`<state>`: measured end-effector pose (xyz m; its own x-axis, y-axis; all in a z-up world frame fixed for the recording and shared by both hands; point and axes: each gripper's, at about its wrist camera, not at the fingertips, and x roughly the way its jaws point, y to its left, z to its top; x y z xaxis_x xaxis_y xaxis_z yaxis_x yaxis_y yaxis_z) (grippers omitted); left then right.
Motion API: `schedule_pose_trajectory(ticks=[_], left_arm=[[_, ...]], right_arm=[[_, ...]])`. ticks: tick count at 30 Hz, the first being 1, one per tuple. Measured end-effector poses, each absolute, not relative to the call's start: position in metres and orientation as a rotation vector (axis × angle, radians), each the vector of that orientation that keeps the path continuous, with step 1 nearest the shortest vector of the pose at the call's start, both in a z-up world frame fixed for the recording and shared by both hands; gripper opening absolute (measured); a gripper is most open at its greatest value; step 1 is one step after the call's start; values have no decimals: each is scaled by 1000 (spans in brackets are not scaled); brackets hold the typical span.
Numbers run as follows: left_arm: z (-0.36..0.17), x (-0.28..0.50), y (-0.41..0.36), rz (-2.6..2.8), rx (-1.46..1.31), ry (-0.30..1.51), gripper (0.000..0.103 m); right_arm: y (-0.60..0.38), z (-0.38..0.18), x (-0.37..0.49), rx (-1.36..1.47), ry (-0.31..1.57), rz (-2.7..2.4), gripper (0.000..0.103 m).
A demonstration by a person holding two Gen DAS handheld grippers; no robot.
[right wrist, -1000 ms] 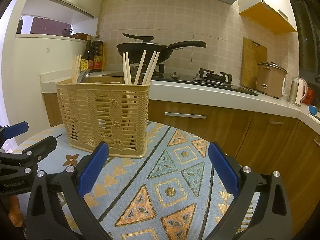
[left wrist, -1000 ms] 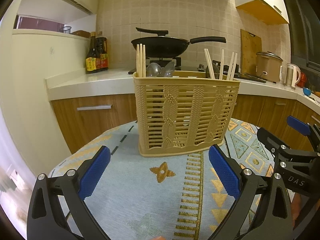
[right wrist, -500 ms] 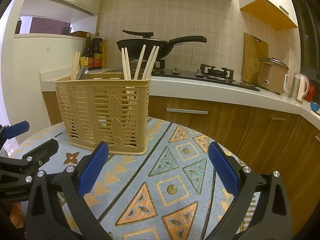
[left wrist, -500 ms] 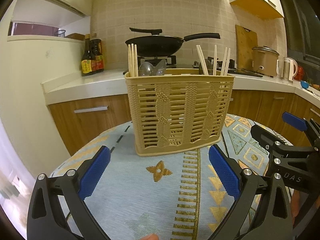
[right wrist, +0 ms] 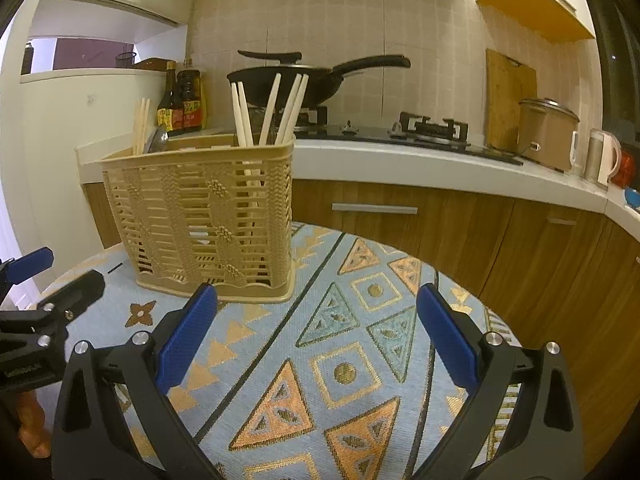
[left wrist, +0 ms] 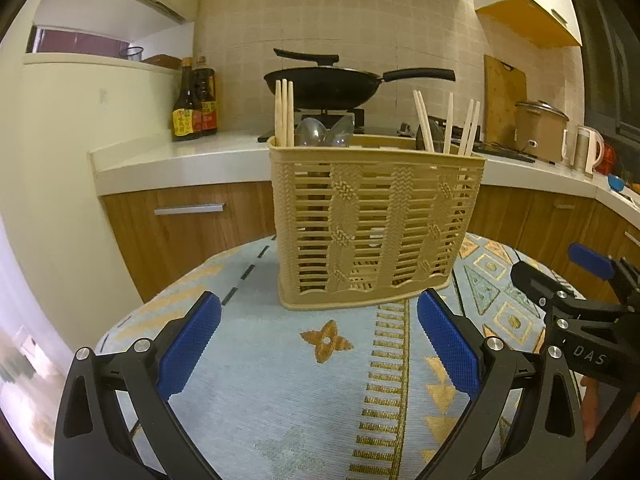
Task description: Organize utensils
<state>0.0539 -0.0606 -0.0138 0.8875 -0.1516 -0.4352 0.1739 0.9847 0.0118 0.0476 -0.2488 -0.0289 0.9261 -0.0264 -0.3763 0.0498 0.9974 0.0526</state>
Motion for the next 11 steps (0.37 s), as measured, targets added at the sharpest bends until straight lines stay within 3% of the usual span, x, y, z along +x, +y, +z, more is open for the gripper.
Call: schedule_pose_trajectory(ticks=[11], left_arm=[[-16, 60, -58, -189, 31, 485, 96]], right_arm=[[-255, -29, 49, 105, 396, -27, 95]])
